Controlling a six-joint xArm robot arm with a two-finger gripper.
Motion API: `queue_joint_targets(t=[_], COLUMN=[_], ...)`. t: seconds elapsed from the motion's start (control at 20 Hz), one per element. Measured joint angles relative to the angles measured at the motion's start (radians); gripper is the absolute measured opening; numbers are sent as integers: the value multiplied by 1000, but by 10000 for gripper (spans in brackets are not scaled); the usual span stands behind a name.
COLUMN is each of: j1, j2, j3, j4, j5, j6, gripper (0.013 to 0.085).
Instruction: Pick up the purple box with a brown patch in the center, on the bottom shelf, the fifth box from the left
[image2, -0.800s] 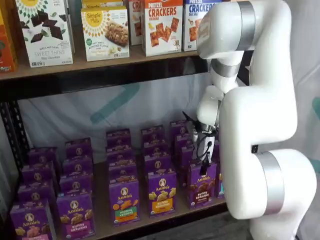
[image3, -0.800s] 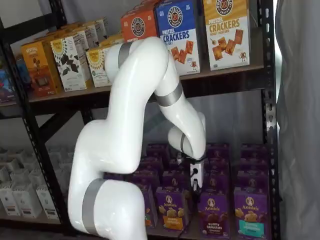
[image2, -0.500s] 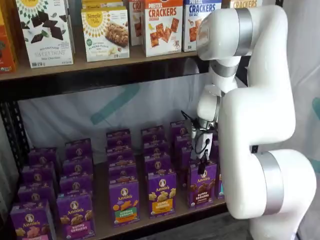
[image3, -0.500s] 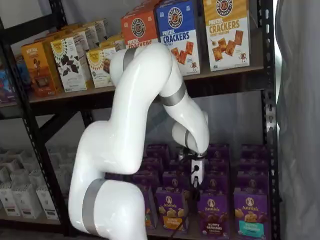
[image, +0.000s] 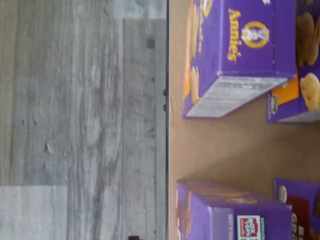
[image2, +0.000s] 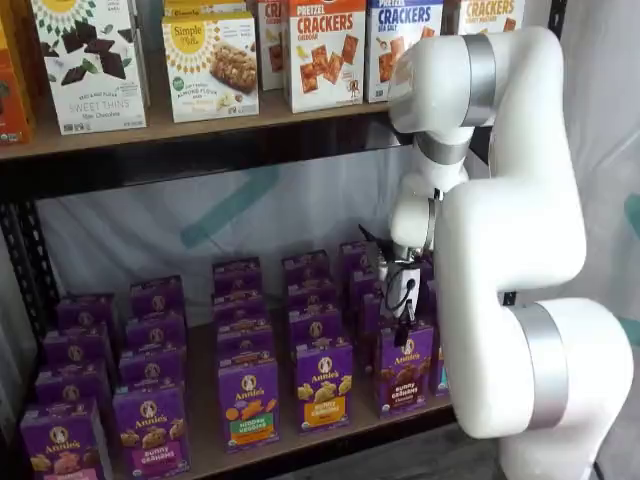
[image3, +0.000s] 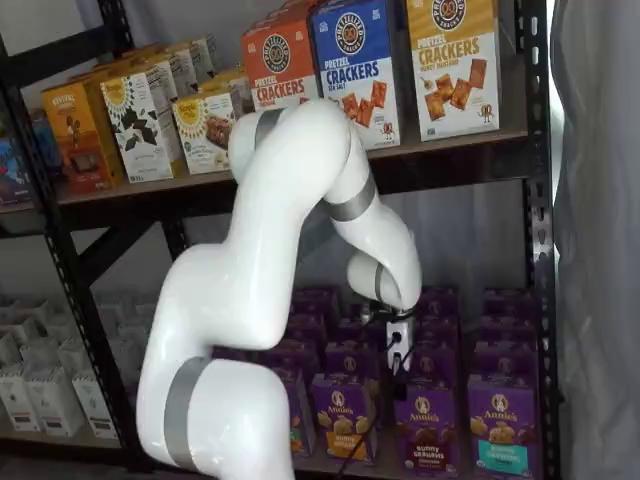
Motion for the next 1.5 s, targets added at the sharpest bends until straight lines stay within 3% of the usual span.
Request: queue_joint_targets(t=[0.2, 0.75, 1.3, 1.5], j1=[-4, -18, -13, -11], j2=[46, 153, 186, 186], j3=[-44, -129, -135, -133], j4=[-84, -243, -220, -214], j5=[-5, -35, -86, -90], j6=[71, 199, 182, 178], gripper=[850, 850, 850, 770])
